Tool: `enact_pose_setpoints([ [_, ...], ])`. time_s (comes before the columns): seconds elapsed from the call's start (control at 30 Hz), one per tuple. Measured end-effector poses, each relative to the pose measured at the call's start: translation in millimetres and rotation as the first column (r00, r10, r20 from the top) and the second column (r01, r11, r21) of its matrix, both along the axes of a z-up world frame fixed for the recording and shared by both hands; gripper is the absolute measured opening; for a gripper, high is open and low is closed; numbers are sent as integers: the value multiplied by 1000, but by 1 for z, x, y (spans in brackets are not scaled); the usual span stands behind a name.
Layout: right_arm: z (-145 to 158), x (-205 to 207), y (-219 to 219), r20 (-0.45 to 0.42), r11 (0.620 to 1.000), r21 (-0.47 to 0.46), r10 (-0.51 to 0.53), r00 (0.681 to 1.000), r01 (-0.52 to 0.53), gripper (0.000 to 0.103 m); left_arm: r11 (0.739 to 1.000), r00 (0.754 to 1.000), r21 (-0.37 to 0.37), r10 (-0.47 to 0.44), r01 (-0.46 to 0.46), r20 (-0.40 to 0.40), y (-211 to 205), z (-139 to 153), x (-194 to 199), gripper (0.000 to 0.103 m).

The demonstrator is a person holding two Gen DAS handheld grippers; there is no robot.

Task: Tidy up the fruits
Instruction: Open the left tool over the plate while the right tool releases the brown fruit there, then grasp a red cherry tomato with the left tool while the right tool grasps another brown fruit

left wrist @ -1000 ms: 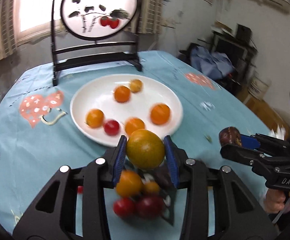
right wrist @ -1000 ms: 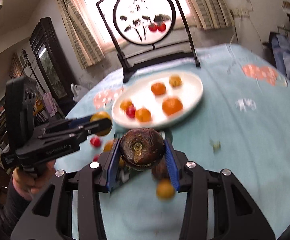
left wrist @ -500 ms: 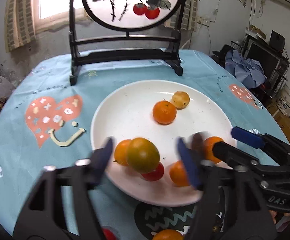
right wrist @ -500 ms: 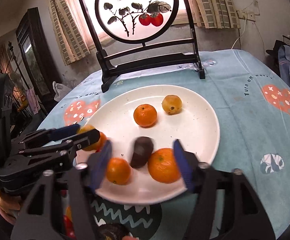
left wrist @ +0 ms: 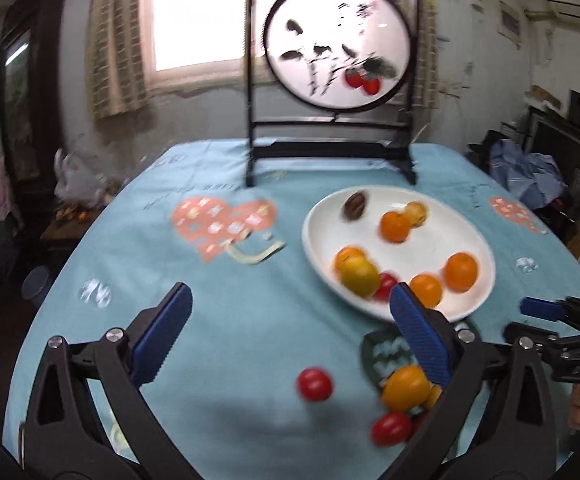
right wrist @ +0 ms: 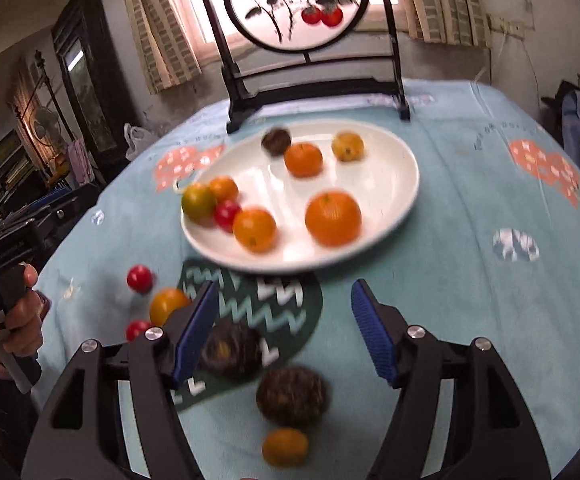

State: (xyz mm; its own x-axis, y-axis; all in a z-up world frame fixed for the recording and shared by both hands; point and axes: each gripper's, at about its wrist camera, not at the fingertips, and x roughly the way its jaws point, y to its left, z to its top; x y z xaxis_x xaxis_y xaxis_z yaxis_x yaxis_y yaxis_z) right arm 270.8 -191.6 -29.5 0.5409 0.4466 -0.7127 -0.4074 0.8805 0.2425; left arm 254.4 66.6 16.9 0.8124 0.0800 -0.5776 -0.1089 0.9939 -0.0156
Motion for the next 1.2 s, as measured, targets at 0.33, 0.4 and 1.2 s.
enact_pose_setpoints([
  [0.33, -16, -19, 7, -55, 987, -130, 88, 995, -95, 69, 994, 991, 11, 107, -106, -80, 17, -20, -5, 101],
  [0.4, -19, -21, 9, -54, 981, -167, 94, 994, -102, 69, 995, 991, 30, 100, -98, -85, 13, -22, -5, 101],
  [1.2, -28, -24, 12, -47, 969, -215, 110, 993, -117, 44, 991, 978, 46, 133, -127, -160, 19, -33, 4, 101],
])
